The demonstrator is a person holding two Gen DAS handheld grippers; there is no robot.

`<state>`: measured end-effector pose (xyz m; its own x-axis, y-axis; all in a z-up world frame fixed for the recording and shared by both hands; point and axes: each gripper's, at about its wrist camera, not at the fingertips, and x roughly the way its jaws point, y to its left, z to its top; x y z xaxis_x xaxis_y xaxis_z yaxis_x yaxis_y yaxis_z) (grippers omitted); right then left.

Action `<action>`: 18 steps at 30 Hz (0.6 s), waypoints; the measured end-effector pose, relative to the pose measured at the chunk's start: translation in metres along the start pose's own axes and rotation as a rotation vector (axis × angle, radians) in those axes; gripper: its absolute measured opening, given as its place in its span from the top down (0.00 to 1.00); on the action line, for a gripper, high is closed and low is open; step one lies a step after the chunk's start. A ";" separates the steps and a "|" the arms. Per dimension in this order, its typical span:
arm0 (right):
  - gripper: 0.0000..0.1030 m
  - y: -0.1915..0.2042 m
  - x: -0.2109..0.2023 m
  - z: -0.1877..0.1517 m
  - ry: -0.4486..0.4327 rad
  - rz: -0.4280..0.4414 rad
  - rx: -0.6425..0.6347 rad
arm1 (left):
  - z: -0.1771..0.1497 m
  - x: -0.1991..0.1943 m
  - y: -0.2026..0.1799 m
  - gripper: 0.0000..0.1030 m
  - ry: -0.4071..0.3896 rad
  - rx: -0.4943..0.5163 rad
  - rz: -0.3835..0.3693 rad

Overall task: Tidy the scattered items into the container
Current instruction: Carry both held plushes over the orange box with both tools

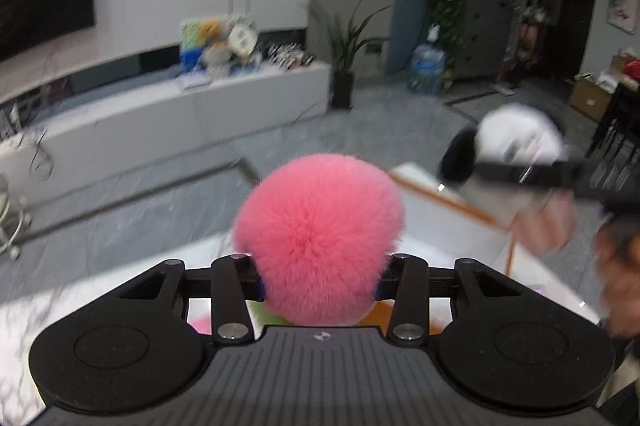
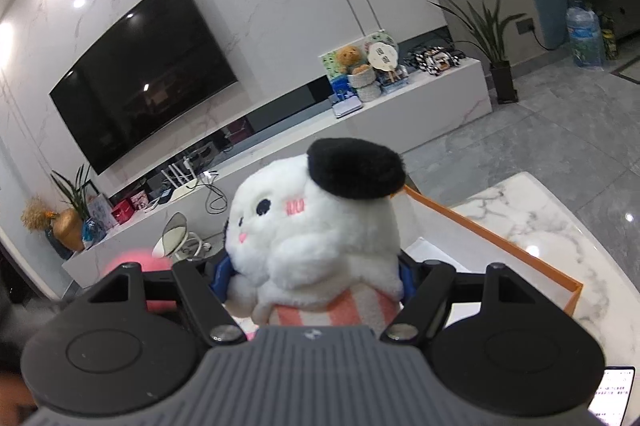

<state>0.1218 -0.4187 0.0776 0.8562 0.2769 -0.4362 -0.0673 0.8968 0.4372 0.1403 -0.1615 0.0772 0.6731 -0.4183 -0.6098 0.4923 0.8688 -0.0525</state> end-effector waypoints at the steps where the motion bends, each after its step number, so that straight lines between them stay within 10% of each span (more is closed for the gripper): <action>1: 0.27 -0.003 0.001 0.001 -0.001 -0.006 0.001 | 0.008 0.002 -0.007 0.52 -0.012 0.009 -0.013; 18: 0.27 -0.076 0.038 -0.009 0.093 -0.189 0.008 | 0.024 0.132 -0.073 0.52 0.087 0.027 -0.147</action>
<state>0.1550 -0.4729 0.0202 0.8021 0.1350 -0.5817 0.0943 0.9332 0.3467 0.2067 -0.2861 0.0200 0.5431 -0.5148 -0.6634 0.5972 0.7921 -0.1258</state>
